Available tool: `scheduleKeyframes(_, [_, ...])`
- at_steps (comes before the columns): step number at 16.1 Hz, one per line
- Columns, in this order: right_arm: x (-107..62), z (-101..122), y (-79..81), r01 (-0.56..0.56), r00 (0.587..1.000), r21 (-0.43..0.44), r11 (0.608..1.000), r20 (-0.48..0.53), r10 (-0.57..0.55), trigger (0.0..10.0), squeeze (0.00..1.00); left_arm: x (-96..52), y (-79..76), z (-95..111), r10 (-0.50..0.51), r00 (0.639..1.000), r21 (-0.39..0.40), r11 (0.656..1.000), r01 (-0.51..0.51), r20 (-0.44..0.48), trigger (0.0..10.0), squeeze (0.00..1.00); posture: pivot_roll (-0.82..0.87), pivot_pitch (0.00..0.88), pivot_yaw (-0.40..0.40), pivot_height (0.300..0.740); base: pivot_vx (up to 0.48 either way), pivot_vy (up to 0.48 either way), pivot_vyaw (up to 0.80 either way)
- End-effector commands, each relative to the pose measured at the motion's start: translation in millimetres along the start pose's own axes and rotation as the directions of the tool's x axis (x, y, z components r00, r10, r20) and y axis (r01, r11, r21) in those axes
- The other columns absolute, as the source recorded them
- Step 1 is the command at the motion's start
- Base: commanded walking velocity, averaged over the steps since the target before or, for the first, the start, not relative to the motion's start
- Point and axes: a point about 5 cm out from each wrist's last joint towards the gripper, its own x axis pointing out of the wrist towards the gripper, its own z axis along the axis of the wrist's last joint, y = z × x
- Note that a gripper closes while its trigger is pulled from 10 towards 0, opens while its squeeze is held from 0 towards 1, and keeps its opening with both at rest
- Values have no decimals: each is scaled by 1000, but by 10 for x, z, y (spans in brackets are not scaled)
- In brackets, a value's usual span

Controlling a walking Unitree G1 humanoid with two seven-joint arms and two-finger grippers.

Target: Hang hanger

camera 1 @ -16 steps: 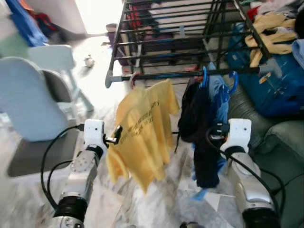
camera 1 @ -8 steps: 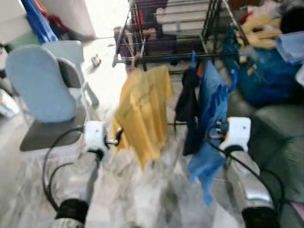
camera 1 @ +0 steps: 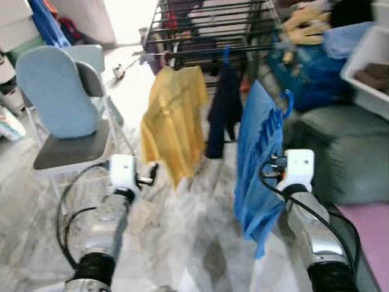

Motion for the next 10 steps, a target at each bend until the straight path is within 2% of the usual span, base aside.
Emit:
scheduleKeyframes(1, [35, 102, 81, -28, 999, 11, 1000, 41, 28, 10000, 0, -24, 110, -3, 33, 999, 17, 999, -33, -6, 10000, 0, -144, 0, 75, 740, -368, 0, 0])
scheduleKeyframes(5, [55, 108, 99, -39, 998, 13, 999, 40, 39, 10000, 0, -41, 129, 14, 46, 999, 20, 999, -47, 8, 10000, 0, -136, 0, 72, 740, -353, 0, 0])
scheduleKeyframes(8, [81, 128, 109, -58, 997, -14, 998, 45, 59, 10000, 0, -55, 162, 42, 62, 998, 17, 998, -62, 21, 10000, 0, -134, 0, 71, 740, 0, 0, 0])
scheduleKeyframes(10, [100, 164, 183, -110, 992, -44, 993, 64, 112, 10000, 0, -59, 200, 77, 76, 996, 38, 996, -78, 35, 10000, 0, -126, 0, 72, 740, 0, 0, 800])
